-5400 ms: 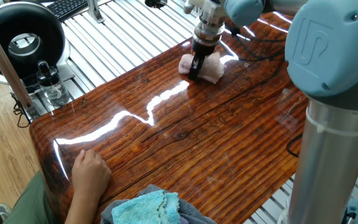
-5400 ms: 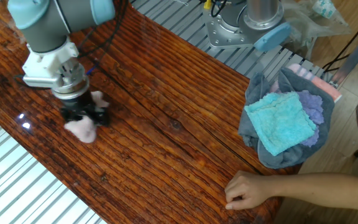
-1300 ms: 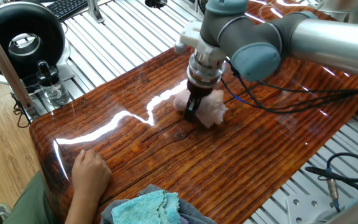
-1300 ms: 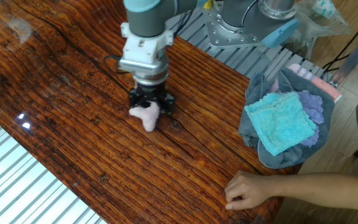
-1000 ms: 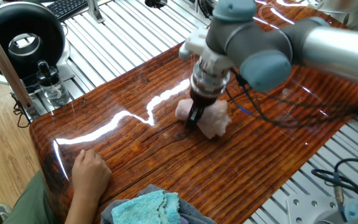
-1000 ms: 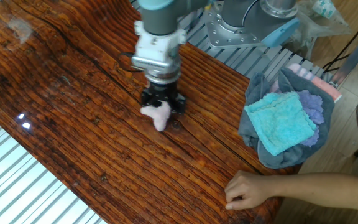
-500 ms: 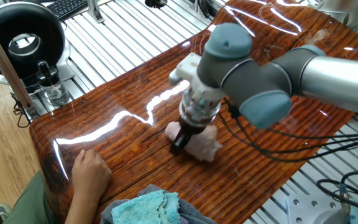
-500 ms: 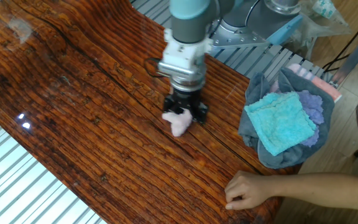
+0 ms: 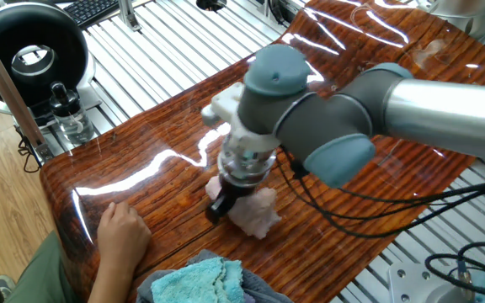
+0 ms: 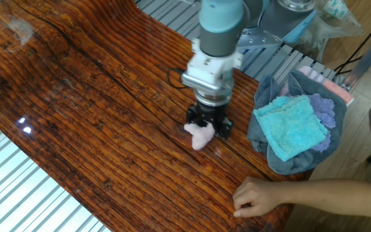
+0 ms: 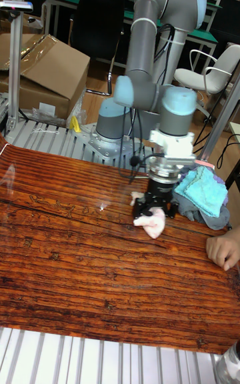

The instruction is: Clean the table with a cloth

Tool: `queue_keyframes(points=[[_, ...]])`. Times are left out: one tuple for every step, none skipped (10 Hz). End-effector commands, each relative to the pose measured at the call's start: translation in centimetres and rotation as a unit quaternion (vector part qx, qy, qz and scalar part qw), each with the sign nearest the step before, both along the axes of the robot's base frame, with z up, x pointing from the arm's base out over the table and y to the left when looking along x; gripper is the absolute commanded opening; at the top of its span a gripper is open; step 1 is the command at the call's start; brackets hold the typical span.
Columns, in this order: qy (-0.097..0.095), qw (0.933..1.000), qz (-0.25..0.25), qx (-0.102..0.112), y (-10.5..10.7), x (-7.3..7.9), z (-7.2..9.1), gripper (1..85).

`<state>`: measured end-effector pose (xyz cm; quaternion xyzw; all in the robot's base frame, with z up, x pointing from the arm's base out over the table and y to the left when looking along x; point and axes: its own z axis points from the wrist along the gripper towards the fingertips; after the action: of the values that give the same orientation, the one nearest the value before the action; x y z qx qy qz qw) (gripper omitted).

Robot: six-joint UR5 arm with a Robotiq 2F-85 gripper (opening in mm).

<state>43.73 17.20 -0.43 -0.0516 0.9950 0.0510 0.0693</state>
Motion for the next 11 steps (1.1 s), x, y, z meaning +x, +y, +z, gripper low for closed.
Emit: queue_keyframes(points=[[-0.003, 0.9998, -0.019, -0.005, 0.0, 1.0, -0.3, 1.0], [-0.014, 0.9999, 0.005, 0.004, -1.3, 1.7, -0.7, 1.0], [-0.017, 0.9995, 0.028, 0.002, -3.3, 2.1, -0.9, 1.0], [-0.021, 0.9987, 0.046, -0.002, -4.9, 2.4, -0.9, 1.0], [-0.021, 0.9977, 0.064, -0.011, -6.3, 2.7, -0.7, 1.0], [-0.02, 0.9958, 0.084, -0.031, -8.1, 3.3, -0.4, 1.0], [-0.021, 0.9927, 0.111, -0.042, -9.8, 4.1, 0.1, 1.0], [-0.02, 0.9897, 0.133, -0.048, -11.3, 4.9, 0.7, 1.0], [-0.017, 0.987, 0.152, -0.05, -12.5, 5.7, 1.2, 1.0], [-0.015, 0.9853, 0.163, -0.05, -13.3, 6.6, 1.5, 1.0], [-0.018, 0.9841, 0.168, -0.053, -13.7, 7.7, 1.7, 1.0]])
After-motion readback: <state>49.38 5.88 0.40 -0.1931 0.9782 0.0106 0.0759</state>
